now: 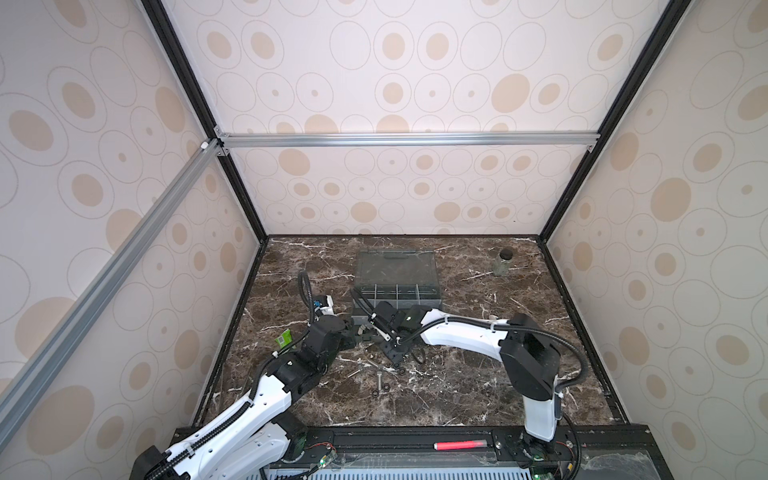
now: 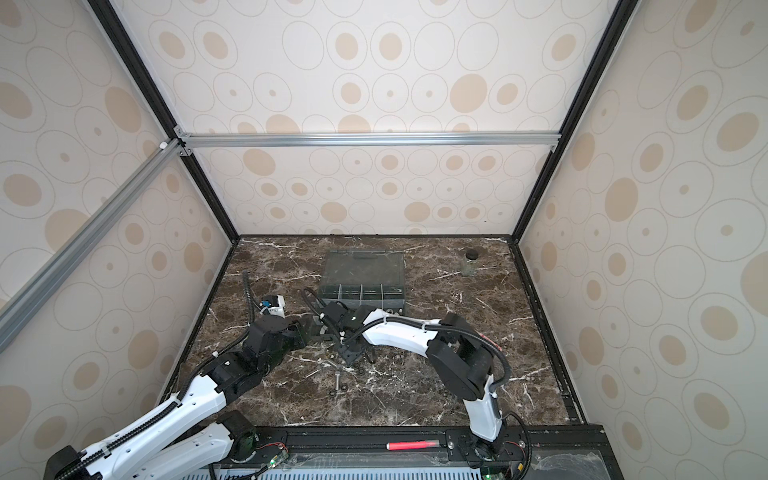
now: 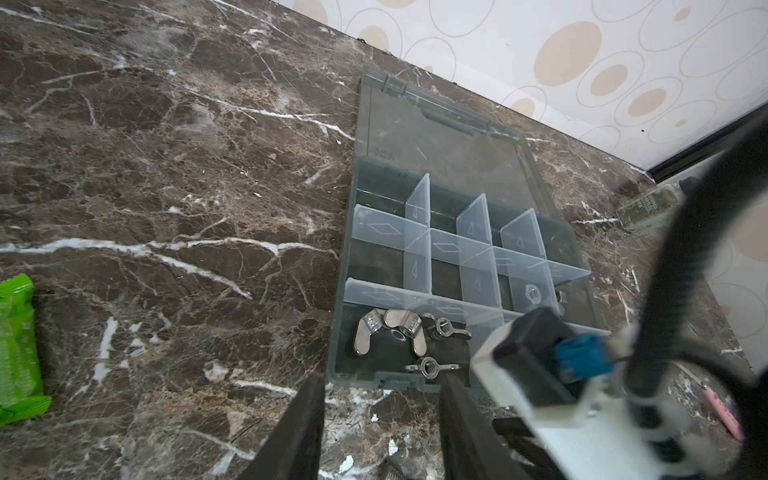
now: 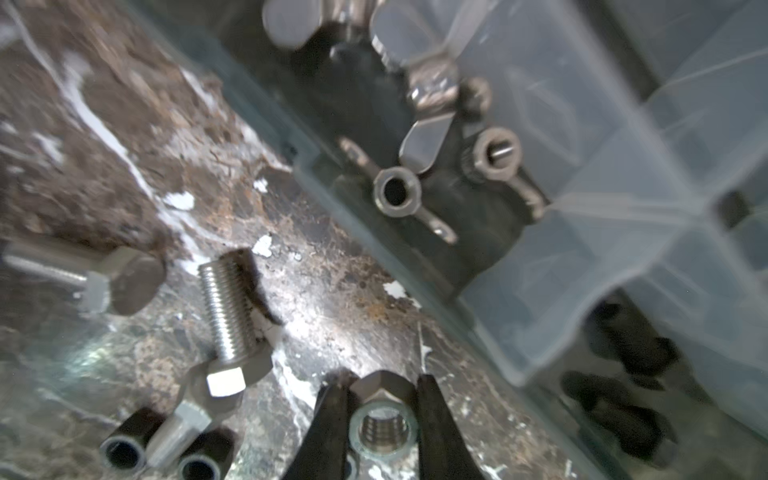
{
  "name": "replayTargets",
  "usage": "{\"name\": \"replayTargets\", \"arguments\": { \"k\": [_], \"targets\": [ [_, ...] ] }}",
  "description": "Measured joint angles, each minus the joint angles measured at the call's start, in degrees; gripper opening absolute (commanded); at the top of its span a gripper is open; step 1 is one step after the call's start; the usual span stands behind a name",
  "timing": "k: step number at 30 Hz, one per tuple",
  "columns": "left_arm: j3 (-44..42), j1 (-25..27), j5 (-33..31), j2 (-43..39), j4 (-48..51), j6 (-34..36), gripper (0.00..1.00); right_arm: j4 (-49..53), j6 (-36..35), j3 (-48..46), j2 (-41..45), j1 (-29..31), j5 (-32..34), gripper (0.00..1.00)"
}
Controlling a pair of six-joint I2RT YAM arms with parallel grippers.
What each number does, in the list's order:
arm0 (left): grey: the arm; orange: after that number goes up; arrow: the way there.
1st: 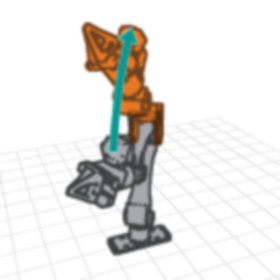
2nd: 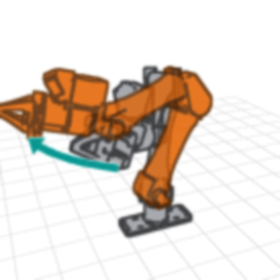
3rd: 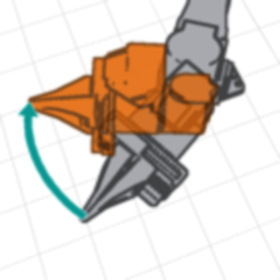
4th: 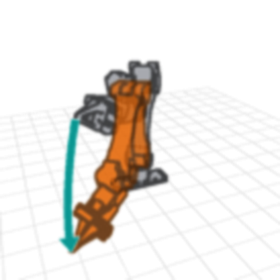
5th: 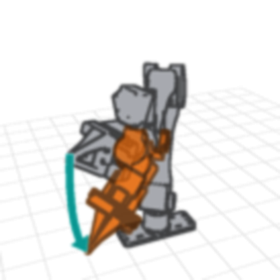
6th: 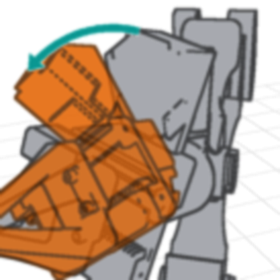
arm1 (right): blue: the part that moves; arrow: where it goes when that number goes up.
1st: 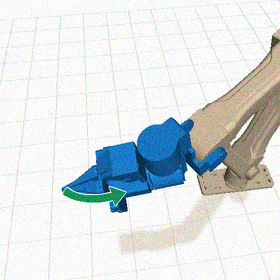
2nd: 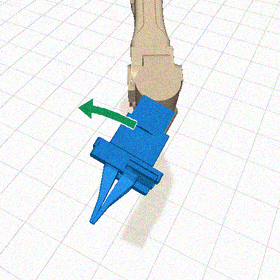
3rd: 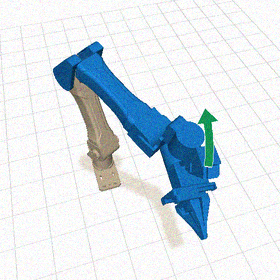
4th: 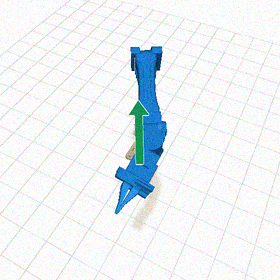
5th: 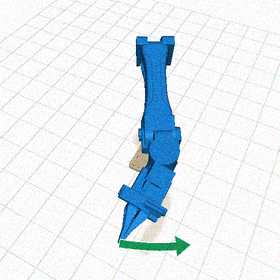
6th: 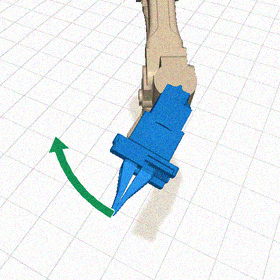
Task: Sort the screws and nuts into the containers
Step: 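Lift the silver hex nut with the right gripper and carry it over the organizer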
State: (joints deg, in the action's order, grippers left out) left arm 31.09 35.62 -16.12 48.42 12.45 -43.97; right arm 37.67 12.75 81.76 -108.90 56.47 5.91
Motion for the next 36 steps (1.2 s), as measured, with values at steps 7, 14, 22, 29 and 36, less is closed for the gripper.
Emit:
{"name": "replayTargets", "arguments": {
  "k": [7,14,22,29,36],
  "targets": [
    [0.0,-0.02,0.85,0.83,-0.17,0.04,0.45,-4.24,-0.04,-3.78,11.76,-7.74,0.11,0.24],
    [0.02,-0.09,2.71,3.15,-1.07,0.04,0.44,-5.86,1.49,-5.9,12.5,-18.69,2.21,0.24],
    [1.36,-0.11,4.48,4.92,-1.03,0.09,0.44,-8.74,3.5,-7.43,8.39,-21.31,2.71,0.25],
    [2.12,-0.11,5.09,5.05,-0.94,0.26,0.44,-9.53,4.87,-7.28,5.42,-21.57,2.75,0.39],
    [2.16,-0.13,5.38,5.55,-0.81,0.31,0.44,-9.84,6.75,-6.93,5.4,-21.81,3.89,0.42]
  ]
}}
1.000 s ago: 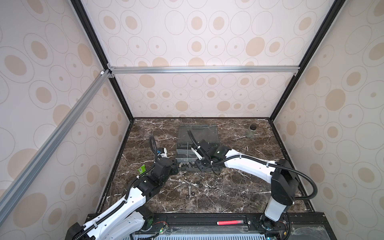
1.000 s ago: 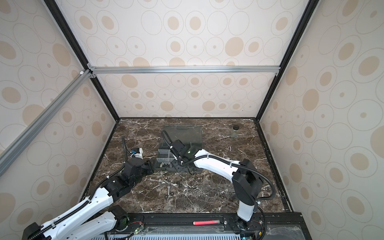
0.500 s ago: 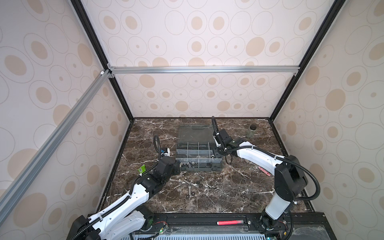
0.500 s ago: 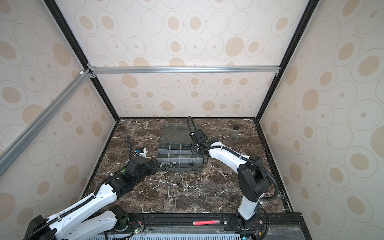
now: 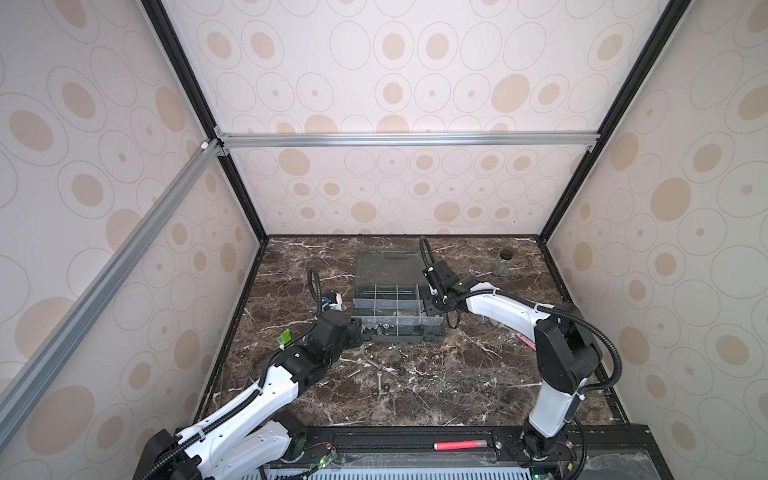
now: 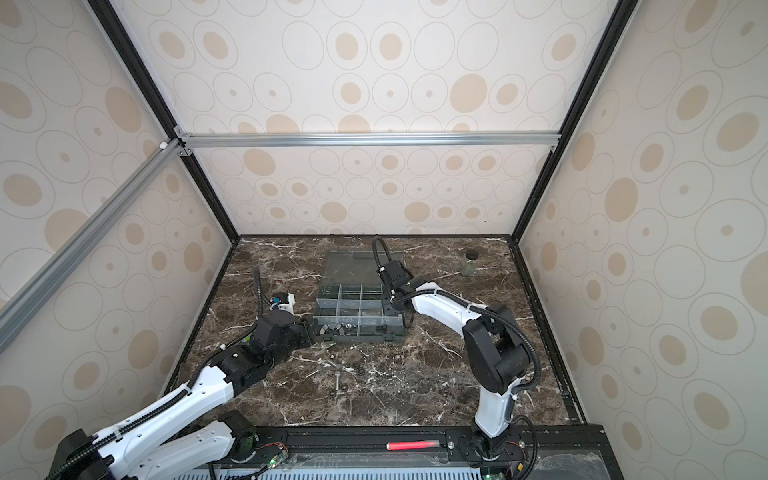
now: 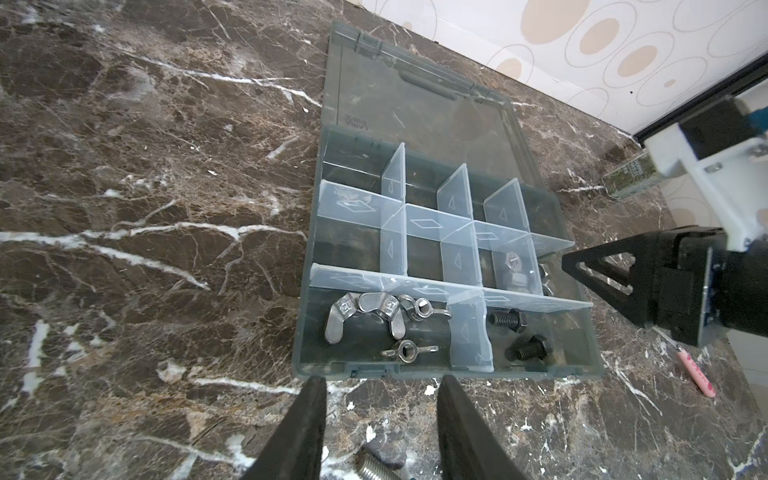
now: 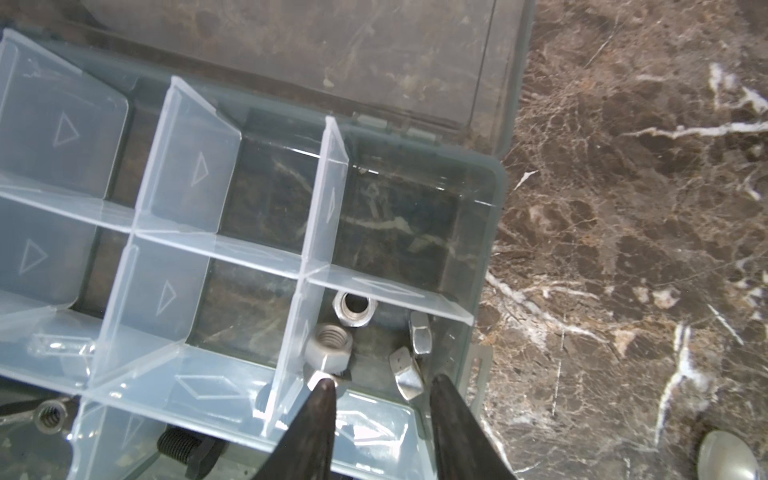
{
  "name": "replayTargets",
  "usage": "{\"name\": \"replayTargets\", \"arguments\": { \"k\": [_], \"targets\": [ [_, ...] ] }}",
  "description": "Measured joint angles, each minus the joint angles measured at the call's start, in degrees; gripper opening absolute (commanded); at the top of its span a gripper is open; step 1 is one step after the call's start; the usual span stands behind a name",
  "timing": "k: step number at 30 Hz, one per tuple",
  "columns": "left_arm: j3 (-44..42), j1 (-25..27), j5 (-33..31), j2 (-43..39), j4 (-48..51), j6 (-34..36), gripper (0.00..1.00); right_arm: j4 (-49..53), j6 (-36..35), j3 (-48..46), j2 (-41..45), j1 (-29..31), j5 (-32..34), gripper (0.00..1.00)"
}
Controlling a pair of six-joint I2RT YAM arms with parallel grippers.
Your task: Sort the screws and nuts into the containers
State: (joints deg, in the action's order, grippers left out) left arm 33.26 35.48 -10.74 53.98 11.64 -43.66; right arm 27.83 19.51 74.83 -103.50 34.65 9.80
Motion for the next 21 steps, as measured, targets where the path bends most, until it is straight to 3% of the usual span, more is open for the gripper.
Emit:
{"name": "replayTargets", "arguments": {
  "k": [21],
  "targets": [
    [0.02,-0.02,2.14,1.33,-0.09,0.02,0.43,-1.01,4.52,-1.57,6.03,-0.07,1.44,0.42]
  ]
}}
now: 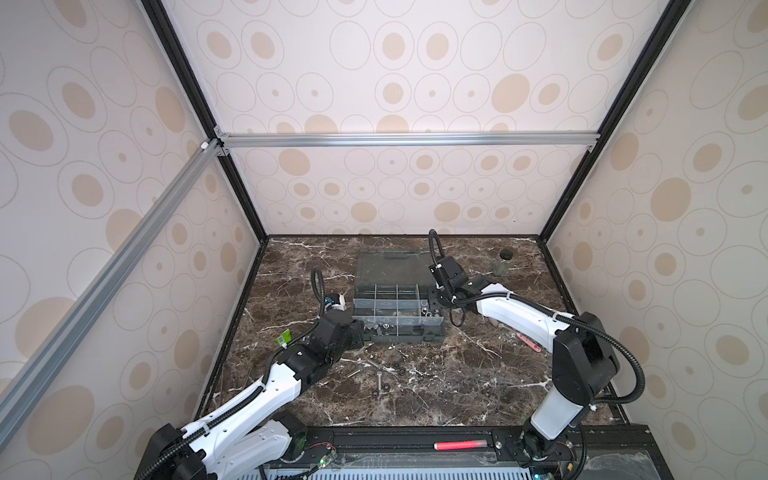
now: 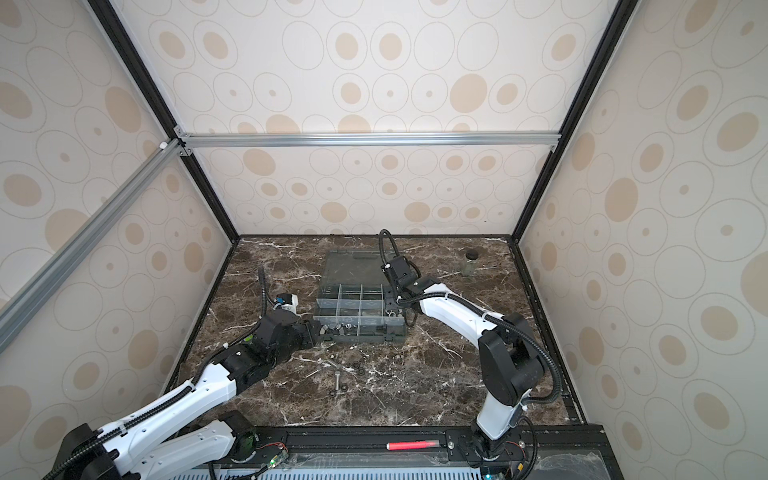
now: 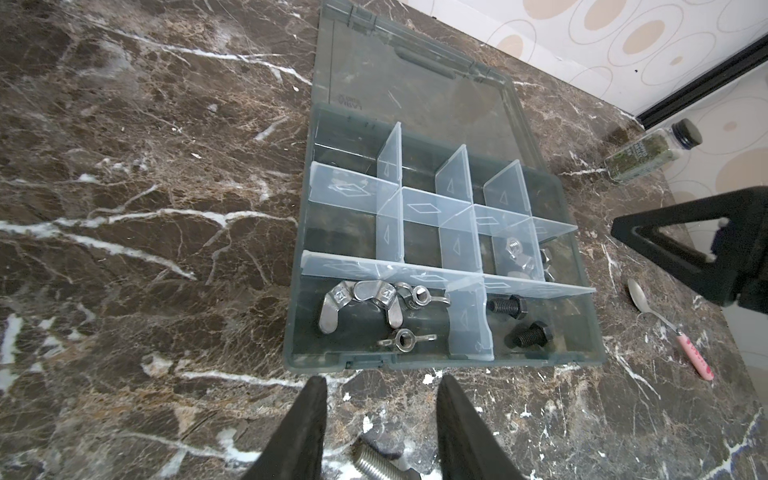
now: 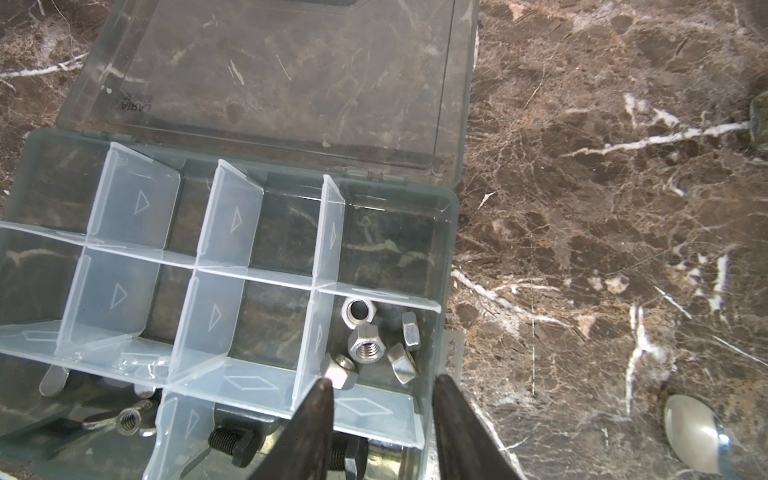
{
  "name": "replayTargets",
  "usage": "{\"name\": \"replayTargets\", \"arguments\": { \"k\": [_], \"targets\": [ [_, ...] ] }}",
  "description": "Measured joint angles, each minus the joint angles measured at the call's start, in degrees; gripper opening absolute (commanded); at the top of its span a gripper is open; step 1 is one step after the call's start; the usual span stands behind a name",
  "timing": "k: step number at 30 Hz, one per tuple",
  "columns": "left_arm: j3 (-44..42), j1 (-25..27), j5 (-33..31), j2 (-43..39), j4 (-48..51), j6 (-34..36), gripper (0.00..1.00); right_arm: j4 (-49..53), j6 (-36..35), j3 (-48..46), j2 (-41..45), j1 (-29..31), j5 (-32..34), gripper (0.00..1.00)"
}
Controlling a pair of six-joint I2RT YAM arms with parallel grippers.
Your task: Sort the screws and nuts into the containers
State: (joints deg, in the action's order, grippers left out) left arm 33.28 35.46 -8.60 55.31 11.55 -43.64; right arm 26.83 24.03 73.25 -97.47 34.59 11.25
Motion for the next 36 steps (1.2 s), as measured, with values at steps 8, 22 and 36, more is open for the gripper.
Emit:
{"name": "replayTargets", "arguments": {
  "k": [8,22,36],
  "targets": [
    [0.0,0.0,1.53,0.37,-0.2,0.04,0.42,-0.09,0.61,-1.05,1.05,0.0,-0.02,0.43],
    [1.68,1.01,4.46,4.61,-0.39,1.03,0.42,-0.37,1.01,-2.29,3.78,0.0,0.02,0.43],
    [7.28,9.86,4.35,13.77,0.85,3.63,0.42,-0.35,1.25,-3.85,4.92,0.0,0.83,0.43]
  ]
}}
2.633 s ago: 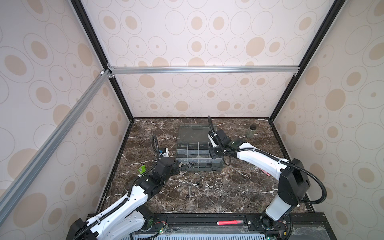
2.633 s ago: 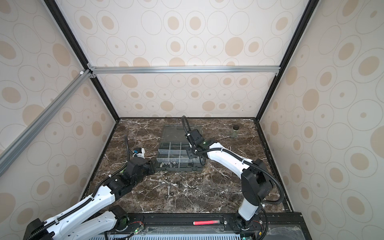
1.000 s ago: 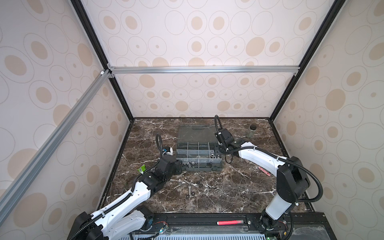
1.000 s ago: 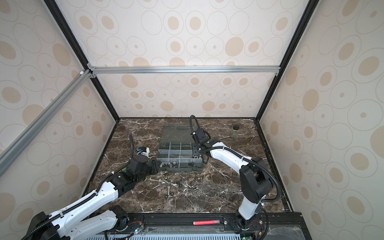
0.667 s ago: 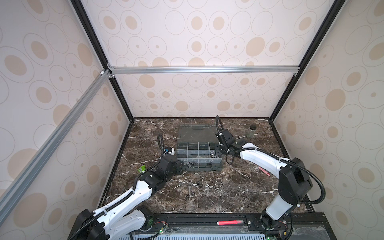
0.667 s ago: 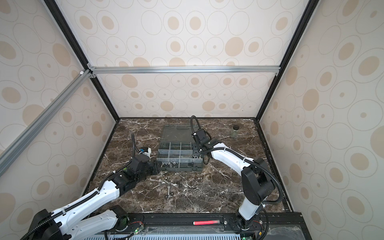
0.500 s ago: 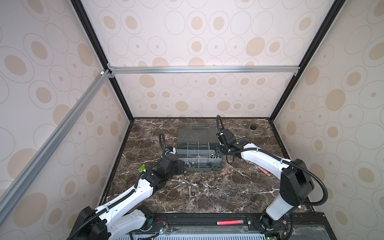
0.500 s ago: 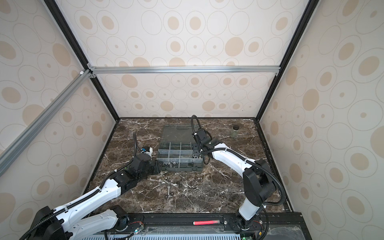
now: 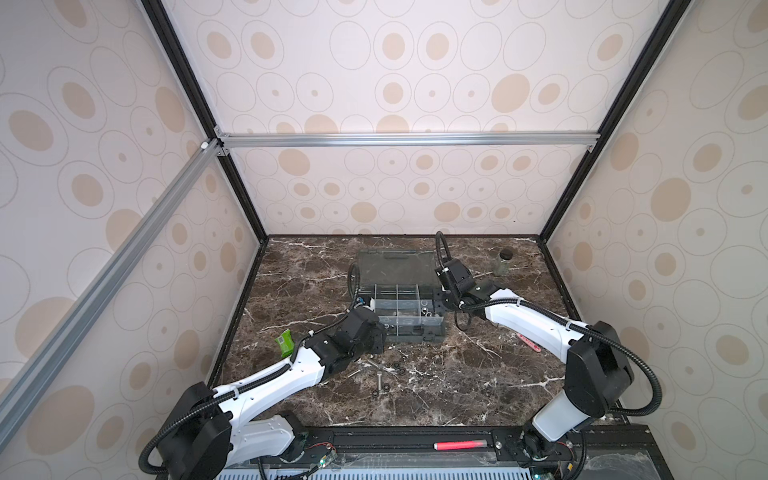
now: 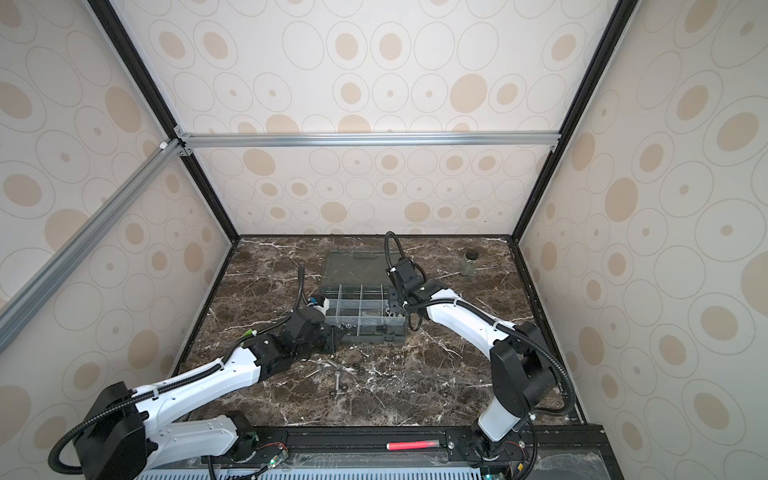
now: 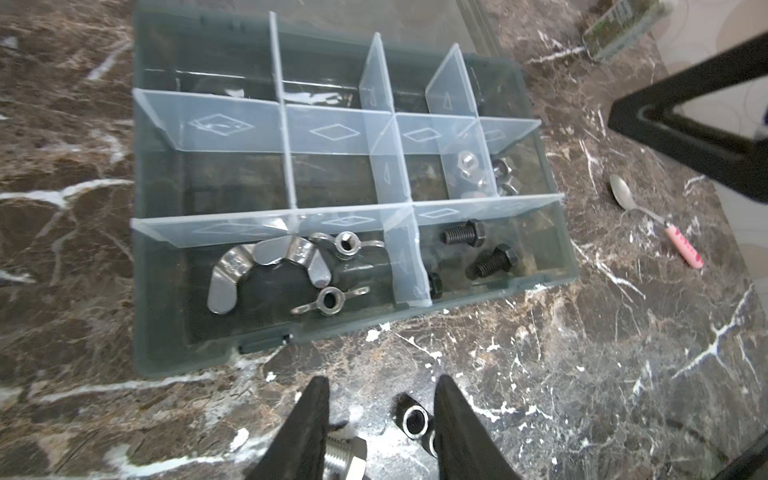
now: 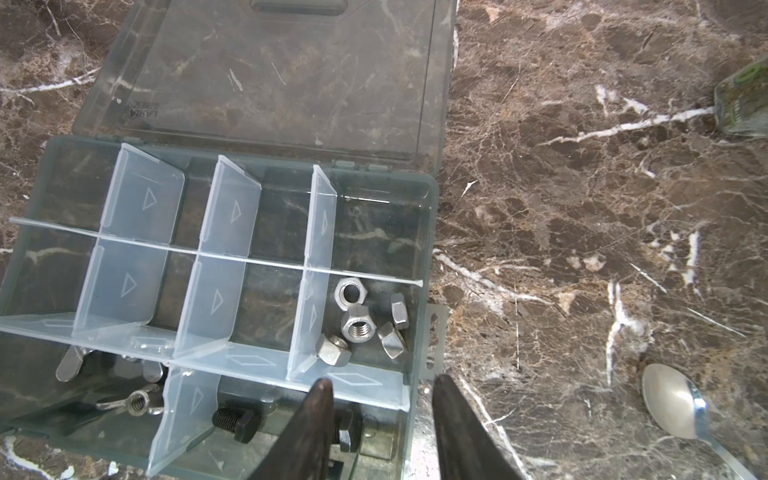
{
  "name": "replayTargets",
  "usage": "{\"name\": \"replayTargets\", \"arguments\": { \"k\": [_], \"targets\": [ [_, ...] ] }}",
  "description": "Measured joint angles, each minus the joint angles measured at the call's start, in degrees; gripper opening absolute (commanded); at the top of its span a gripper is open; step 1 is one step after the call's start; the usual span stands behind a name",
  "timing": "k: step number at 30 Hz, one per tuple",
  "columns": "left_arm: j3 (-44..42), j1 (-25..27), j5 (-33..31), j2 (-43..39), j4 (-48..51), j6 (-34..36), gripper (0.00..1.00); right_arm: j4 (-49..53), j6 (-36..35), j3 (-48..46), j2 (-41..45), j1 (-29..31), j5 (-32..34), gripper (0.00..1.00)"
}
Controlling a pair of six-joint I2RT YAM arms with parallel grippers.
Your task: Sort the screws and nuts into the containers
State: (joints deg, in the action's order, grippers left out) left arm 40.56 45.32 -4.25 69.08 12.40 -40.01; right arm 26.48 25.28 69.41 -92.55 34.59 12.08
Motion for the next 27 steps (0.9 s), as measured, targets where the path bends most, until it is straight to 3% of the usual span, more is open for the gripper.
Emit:
{"name": "replayTargets", "arguments": {
  "k": [13,27],
  "targets": [
    [2.95,8.11,0.22,7.91,3.8,1.09,0.42,-0.44,0.87,-3.91,3.98,0.0,1.7,0.43],
    [7.34,10.62,1.33,16.61,5.99,3.41,0.42,-2.23,2.95,-8.5,7.48,0.0,3.72,0.43]
  ]
}}
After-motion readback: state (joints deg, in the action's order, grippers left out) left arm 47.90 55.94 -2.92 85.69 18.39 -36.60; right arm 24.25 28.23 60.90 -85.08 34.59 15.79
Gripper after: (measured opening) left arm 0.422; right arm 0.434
